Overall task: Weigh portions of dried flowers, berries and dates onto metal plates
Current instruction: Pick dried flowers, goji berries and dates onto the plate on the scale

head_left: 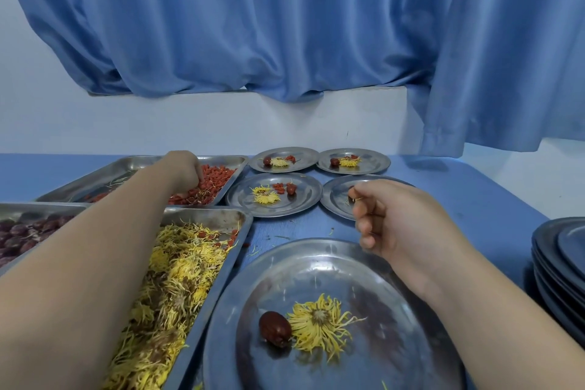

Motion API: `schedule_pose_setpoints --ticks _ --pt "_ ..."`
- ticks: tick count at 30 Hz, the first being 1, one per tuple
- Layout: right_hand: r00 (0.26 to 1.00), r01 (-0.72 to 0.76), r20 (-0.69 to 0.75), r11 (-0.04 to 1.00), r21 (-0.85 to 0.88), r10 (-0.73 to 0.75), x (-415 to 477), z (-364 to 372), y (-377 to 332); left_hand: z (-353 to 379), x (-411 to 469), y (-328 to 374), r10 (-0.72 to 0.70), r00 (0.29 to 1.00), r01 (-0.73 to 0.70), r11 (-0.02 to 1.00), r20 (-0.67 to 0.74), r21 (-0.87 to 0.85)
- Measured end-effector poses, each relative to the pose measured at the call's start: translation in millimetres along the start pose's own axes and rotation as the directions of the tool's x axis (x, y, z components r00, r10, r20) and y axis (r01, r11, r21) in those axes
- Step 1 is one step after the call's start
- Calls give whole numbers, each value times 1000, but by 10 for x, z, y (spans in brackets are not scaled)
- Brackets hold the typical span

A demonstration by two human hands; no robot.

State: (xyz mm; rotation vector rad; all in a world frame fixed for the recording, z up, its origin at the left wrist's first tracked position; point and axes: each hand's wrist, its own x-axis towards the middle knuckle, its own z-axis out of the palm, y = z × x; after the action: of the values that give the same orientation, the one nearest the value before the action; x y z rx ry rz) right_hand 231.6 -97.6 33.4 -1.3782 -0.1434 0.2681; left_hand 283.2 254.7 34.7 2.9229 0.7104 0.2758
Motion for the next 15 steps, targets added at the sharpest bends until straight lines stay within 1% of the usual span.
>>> schedule_pose_setpoints --ticks 3,5,7,9,11,15 --pt "1000 3 1 1000 12 -3 6 -5 -3 -44 -16 -36 -2 1000 0 998 -26 -66" --pt "1000 12 1 1000 21 -12 2 -15 -13 -107 -39 -54 30 999 -33 995 -33 -94" --pt "1000 23 5 999 26 -23 -9 -21 -36 -183 -100 -55 69 998 -69 981 -7 -181" --pt "999 34 15 999 35 -35 -23 -32 -74 -260 -226 -13 120 992 -100 937 39 -335" --pt "999 42 26 998 54 -43 -43 -40 -127 -338 -422 79 200 976 -140 872 82 -469" --pt "997 68 33 995 78 -71 -98 -51 -250 -476 -938 393 377 916 -225 764 135 -604"
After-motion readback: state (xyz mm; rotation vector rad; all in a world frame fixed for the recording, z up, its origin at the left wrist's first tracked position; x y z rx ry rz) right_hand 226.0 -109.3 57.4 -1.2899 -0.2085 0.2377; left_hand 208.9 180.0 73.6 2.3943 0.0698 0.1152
